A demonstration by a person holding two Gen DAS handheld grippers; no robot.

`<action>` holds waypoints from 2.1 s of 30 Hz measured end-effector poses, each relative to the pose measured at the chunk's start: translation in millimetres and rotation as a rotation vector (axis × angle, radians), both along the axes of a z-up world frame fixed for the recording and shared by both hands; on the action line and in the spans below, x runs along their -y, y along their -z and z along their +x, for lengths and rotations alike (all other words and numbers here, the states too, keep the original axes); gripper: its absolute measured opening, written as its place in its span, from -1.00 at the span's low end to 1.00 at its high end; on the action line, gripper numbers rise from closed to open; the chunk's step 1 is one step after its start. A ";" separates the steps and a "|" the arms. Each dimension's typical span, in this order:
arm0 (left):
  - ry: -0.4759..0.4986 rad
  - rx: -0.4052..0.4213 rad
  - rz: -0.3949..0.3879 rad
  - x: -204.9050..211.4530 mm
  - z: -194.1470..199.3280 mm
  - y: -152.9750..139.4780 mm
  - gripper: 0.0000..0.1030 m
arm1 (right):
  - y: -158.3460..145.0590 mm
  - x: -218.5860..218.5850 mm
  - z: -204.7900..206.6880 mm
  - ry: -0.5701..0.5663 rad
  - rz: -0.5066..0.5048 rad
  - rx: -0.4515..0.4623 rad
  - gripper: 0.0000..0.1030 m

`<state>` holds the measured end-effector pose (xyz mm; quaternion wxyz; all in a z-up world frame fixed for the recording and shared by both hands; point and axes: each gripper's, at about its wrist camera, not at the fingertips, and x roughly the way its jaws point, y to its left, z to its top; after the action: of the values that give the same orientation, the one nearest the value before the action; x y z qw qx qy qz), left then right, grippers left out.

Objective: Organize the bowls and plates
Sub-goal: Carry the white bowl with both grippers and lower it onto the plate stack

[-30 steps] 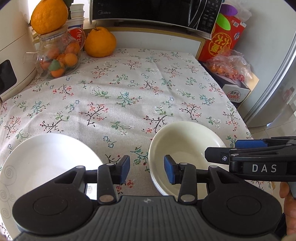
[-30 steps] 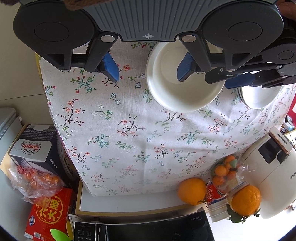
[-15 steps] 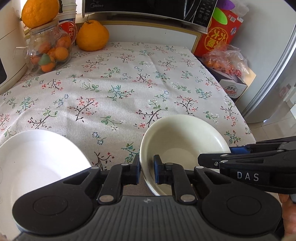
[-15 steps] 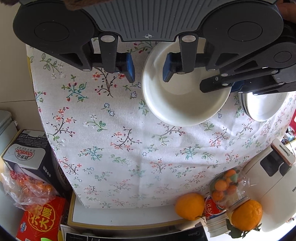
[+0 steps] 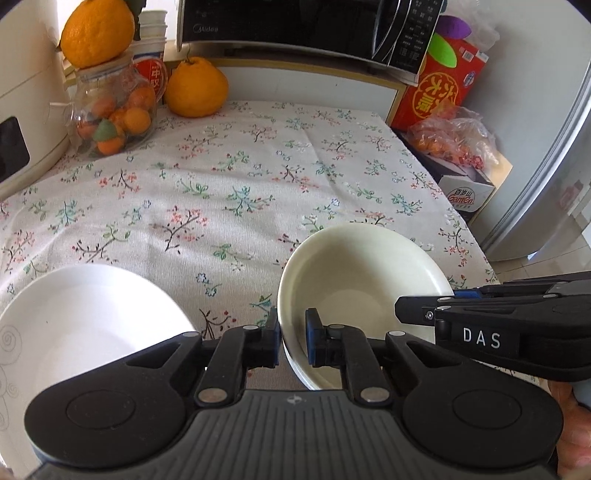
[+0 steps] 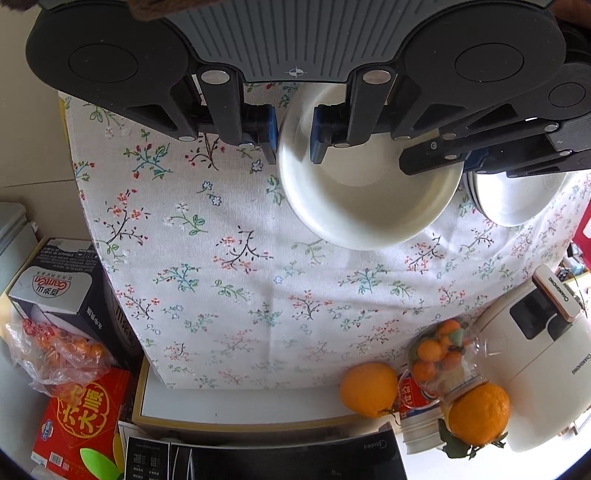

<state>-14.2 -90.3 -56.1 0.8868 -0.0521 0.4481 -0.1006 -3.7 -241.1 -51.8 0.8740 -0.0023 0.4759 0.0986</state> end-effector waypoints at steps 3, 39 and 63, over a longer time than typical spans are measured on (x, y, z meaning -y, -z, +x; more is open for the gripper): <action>0.002 -0.010 0.003 1.8 -0.5 6.2 -0.77 | 3.0 -1.8 0.2 0.003 -0.013 0.000 -0.64; -0.125 0.161 -0.015 -38.8 -25.7 -34.9 -0.79 | -39.6 -39.6 -9.0 -0.023 0.088 0.117 -0.72; -0.305 0.060 -0.023 -136.2 -60.8 -27.7 -0.80 | -22.7 -154.7 -22.6 -0.270 0.038 0.039 -0.72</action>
<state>-75.0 45.9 -28.5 0.9041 -0.1268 0.4071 0.0286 -26.3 -86.3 -29.1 0.8617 -0.0517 0.4522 0.2242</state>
